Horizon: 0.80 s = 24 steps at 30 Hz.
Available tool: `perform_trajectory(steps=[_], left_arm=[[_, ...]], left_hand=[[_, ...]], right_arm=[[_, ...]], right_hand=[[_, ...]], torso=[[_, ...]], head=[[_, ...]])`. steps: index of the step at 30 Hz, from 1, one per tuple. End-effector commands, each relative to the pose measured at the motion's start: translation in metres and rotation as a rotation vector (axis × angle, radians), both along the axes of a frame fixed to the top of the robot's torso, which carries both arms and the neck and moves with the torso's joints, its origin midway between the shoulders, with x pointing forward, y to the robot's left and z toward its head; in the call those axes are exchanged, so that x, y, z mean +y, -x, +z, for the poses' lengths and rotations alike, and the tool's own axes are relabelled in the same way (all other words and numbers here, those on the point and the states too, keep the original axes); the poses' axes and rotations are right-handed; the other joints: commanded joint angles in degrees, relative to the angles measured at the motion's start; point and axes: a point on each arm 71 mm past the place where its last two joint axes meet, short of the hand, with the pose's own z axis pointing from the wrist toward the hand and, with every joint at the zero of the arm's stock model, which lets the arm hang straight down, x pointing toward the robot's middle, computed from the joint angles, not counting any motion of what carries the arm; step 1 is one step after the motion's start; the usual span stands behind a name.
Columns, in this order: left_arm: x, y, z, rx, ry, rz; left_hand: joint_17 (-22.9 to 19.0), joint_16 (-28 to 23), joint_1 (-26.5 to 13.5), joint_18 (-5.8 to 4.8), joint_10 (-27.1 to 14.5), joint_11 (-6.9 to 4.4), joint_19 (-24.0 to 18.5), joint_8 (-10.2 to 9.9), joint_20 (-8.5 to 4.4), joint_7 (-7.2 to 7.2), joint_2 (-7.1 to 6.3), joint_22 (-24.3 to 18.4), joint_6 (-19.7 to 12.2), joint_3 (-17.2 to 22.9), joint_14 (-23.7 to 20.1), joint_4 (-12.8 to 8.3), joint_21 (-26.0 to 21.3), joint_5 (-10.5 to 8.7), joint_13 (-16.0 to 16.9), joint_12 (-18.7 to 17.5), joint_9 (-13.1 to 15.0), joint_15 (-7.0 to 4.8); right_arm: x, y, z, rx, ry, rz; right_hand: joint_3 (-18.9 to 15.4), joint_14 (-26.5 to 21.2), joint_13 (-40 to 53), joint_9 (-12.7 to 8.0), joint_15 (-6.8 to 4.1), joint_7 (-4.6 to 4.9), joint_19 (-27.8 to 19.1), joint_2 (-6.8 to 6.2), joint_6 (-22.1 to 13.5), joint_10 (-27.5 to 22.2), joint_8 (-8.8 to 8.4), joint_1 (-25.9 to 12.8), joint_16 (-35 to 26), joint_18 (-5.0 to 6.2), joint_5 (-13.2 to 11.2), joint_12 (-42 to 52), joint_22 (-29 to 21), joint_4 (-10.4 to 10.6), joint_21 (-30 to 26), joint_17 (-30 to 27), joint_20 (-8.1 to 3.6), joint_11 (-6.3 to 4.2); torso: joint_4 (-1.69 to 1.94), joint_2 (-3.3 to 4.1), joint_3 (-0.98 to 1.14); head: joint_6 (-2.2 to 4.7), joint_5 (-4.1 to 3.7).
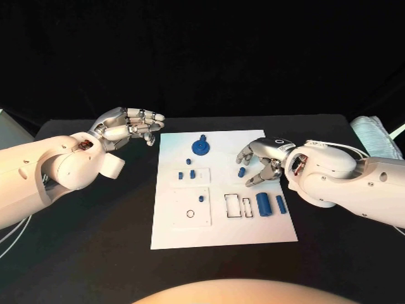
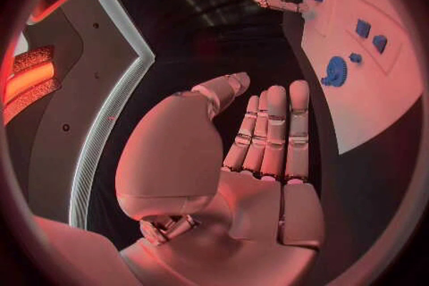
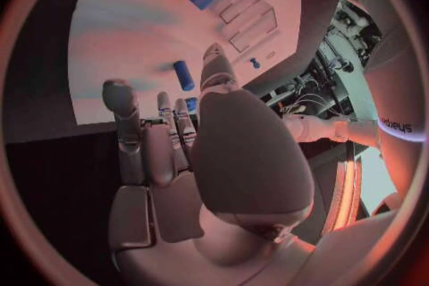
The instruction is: Assemble the parts on the task board
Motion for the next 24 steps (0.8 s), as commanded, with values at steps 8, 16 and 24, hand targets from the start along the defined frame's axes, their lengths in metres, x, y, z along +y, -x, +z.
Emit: perform_trajectory(steps=[8,16,24], left_arm=[[0.0,0.0,0.001,-0.003,0.015,-0.009],[0.001,0.0,0.001,-0.001,0.013,-0.007],[0.002,0.001,0.001,0.002,0.011,-0.005]], left_hand=[[-0.1,-0.29,-0.51,0.82,-0.32,0.06,0.06,0.39,0.35,0.71,-0.1,-0.05,-0.46,-0.08,0.02,0.17,-0.05,0.03,-0.05,0.41,-0.05,0.23],[-0.1,-0.29,-0.51,0.82,-0.32,0.06,0.06,0.39,0.35,0.71,-0.1,-0.05,-0.46,-0.08,0.02,0.17,-0.05,0.03,-0.05,0.41,-0.05,0.23],[-0.1,-0.29,-0.5,0.83,-0.35,0.06,0.06,0.44,0.36,0.71,-0.05,-0.06,-0.49,-0.06,0.01,0.19,-0.06,0.03,-0.05,0.47,-0.04,0.23]], right_arm=[[0.009,0.0,-0.006,-0.057,-0.019,0.01],[0.013,-0.001,-0.009,-0.066,-0.017,0.011],[0.016,-0.003,-0.014,-0.061,0.003,0.016]], right_hand=[[7.95,2.04,-0.75,0.91,-1.72,2.37,3.57,4.78,5.88,6.83,2.8,2.4,2.05,-1.26,-4.97,1.25,6.43,-0.34,4.89,4.0,-1.47,-1.67],[12.16,2.12,-1.16,0.11,-1.67,2.58,3.73,5.19,8.39,9.64,2.51,2.8,2.35,-1.36,-5.76,-1.68,7.47,-0.31,5.31,4.48,-1.52,-1.64],[16.01,2.11,-1.15,-0.45,-1.65,2.51,3.62,4.5,10.21,11.04,2.35,3.06,2.44,-1.32,-5.59,-4.02,7.88,-0.38,5.25,4.58,-1.51,-1.68]], torso=[[0.07,0.0,-0.03],[-0.01,-0.05,0.0],[0.04,-0.07,-0.04]], head=[[-0.19,0.17],[-0.29,0.27],[-0.5,0.26]])
